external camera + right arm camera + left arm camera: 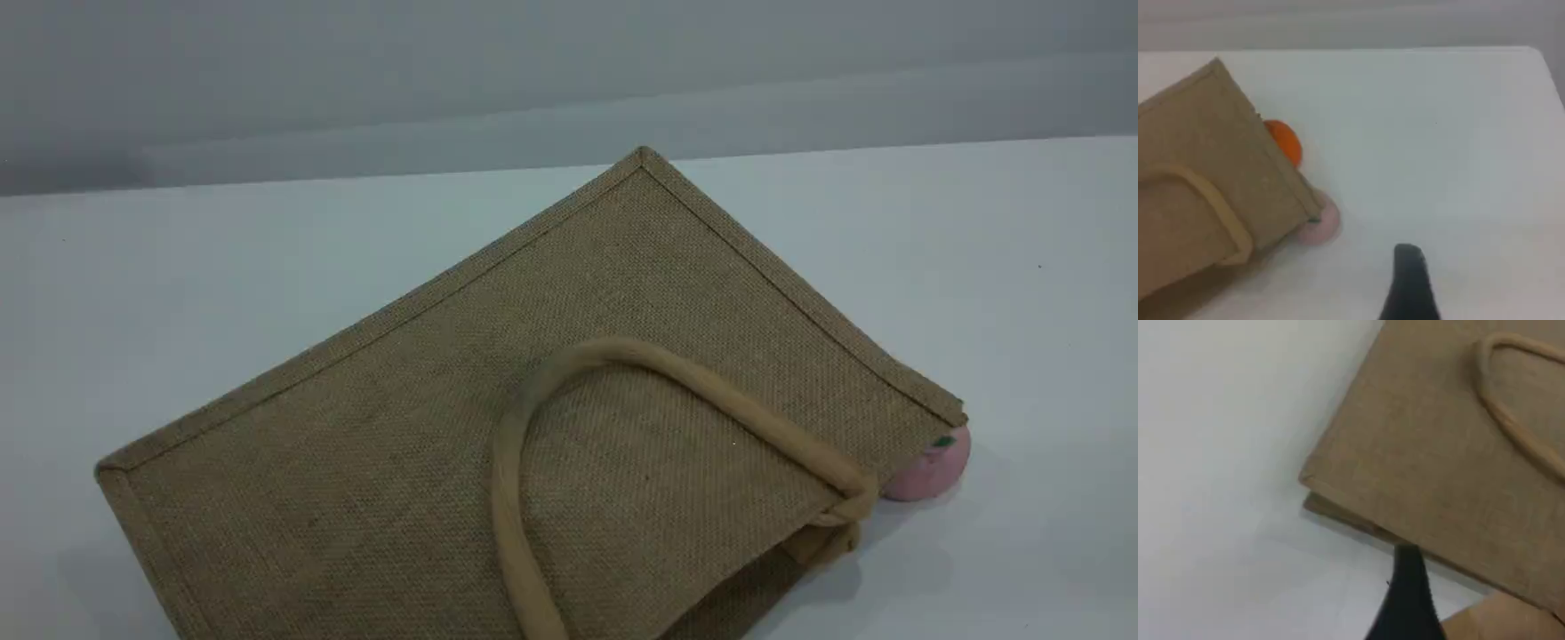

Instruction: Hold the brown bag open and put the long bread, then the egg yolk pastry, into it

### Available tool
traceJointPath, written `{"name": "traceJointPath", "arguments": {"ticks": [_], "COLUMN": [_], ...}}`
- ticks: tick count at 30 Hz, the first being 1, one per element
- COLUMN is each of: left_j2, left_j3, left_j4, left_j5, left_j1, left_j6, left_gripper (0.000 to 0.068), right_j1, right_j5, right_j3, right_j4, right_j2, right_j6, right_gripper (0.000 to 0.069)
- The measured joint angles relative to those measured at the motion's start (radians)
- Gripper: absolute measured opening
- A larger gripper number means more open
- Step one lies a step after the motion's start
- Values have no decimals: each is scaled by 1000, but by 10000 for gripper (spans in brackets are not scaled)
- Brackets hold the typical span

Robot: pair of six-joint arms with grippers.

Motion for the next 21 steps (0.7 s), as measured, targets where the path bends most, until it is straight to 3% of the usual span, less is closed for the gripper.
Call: {"name": "traceJointPath", "arguments": {"ticks": [6, 9, 16, 21], "left_j2": [-22, -75, -157, -156], "left_j3": [0, 0, 0, 0], "left_j4": [0, 0, 0, 0], "left_j5": [0, 0, 0, 0], "left_j1": [279, 385, 488, 501], "left_j6": [0, 0, 3, 2], "left_gripper": [503, 503, 503, 503], "right_j1": [0, 0, 1, 1], "right_j5": [0, 0, 0, 0], "right_j3": [0, 0, 0, 0], "right_j4": [6, 6, 6, 5], "right_j2": [1, 1, 1, 1], "right_j6": [0, 0, 0, 0], "right_gripper": [460, 460, 460, 460]}}
